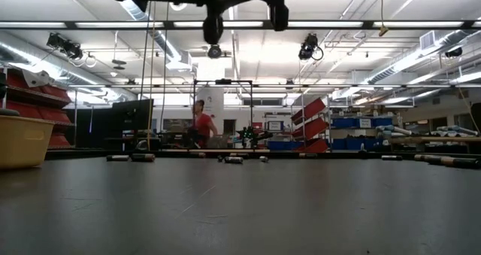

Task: Sort batteries
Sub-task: Put the black battery into the yellow bin

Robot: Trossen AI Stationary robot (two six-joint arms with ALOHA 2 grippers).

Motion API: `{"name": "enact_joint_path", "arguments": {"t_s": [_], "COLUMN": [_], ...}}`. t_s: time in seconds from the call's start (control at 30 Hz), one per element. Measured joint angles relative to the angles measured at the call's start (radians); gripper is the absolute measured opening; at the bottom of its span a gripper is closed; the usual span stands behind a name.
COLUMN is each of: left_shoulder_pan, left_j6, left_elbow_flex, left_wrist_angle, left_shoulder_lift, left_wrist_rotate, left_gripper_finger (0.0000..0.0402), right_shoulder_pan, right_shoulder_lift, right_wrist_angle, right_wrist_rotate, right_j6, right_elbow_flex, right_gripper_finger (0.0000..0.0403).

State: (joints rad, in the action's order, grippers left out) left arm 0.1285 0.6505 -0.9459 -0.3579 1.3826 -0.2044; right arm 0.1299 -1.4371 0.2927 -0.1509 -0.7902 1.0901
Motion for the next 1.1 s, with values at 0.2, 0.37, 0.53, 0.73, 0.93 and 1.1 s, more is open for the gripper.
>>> {"name": "enact_joint_path", "arguments": {"t_s": [0.2, 0.37, 0.53, 0.73, 0.93, 1.1], "left_shoulder_pan": [0.054, 0.083, 0.075, 0.036, -0.030, -0.079], "left_j6": [-0.106, -0.190, -0.207, -0.209, -0.197, -0.149], "left_elbow_flex": [-0.002, 0.000, 0.000, 0.000, 0.000, 0.016], "left_wrist_angle": [0.321, 0.662, 0.951, 1.260, 1.535, 1.658], "left_shoulder_lift": [-0.155, -0.291, -0.351, -0.363, -0.377, -0.402], "left_wrist_rotate": [-0.009, -0.016, -0.017, -0.082, -0.104, -0.135], "left_gripper_finger": [0.0063, 0.0063, 0.0063, 0.0063, 0.0063, 0.0063], "right_shoulder_pan": [0.077, 0.143, 0.184, 0.188, 0.170, 0.170], "right_shoulder_lift": [0.120, 0.226, 0.256, 0.216, 0.168, 0.147], "right_wrist_angle": [-0.178, -0.354, -0.504, -0.538, -0.518, -0.477], "right_wrist_rotate": [0.008, 0.048, 0.084, 0.087, 0.082, 0.076], "right_j6": [0.054, 0.140, 0.194, 0.210, 0.217, 0.244], "right_elbow_flex": [0.002, 0.003, 0.001, 0.001, 0.001, 0.001], "right_gripper_finger": [0.0201, 0.0190, 0.0182, 0.0181, 0.0178, 0.0176]}}
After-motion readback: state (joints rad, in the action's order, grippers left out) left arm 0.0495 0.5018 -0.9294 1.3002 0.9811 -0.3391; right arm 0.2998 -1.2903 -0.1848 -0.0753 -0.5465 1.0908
